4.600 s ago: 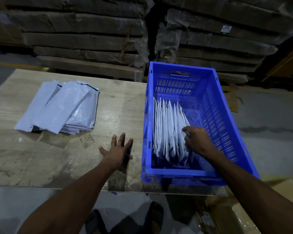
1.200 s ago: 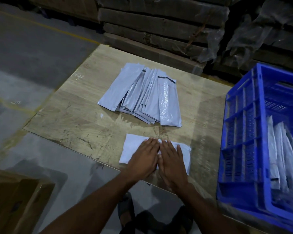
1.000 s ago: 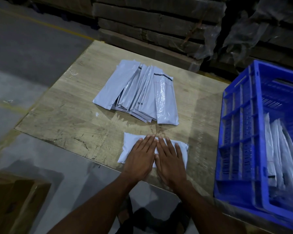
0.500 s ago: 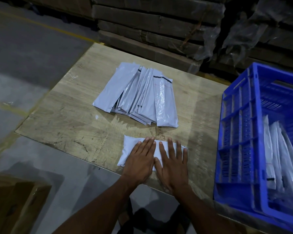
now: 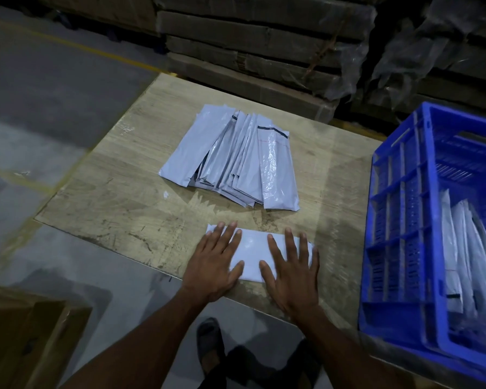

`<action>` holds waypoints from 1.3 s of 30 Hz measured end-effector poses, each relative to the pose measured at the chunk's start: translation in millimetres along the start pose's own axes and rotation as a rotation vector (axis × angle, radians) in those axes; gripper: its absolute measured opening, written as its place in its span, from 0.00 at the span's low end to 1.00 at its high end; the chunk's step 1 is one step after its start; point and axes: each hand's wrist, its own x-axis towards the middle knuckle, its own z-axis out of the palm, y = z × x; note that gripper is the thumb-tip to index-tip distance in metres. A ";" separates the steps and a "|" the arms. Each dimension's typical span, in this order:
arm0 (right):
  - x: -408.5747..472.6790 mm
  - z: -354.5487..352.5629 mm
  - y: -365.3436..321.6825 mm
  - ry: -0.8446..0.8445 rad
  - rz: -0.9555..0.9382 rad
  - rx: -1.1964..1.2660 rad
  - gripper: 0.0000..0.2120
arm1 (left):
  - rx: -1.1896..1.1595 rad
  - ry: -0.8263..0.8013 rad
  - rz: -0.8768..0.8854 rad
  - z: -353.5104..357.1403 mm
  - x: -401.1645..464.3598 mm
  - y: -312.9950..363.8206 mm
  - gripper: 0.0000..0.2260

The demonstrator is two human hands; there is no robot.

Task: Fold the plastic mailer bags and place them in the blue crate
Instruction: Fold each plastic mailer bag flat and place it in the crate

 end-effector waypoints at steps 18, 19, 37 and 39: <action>2.8 -3.3 -9.4 -0.101 -0.224 0.041 0.31 | 0.088 -0.032 0.002 -7.3 -5.3 -4.2 0.33; 0.2 -3.9 -3.9 -0.102 -0.196 0.040 0.31 | 0.092 -0.037 -0.001 -7.3 -5.5 -3.9 0.33; 4.1 -2.7 5.1 -0.025 -0.170 0.011 0.26 | -0.334 -0.004 0.056 -2.5 25.4 74.1 0.24; 3.3 -3.8 9.0 -0.043 -0.157 -0.005 0.26 | -0.222 0.035 0.055 3.7 20.0 64.7 0.23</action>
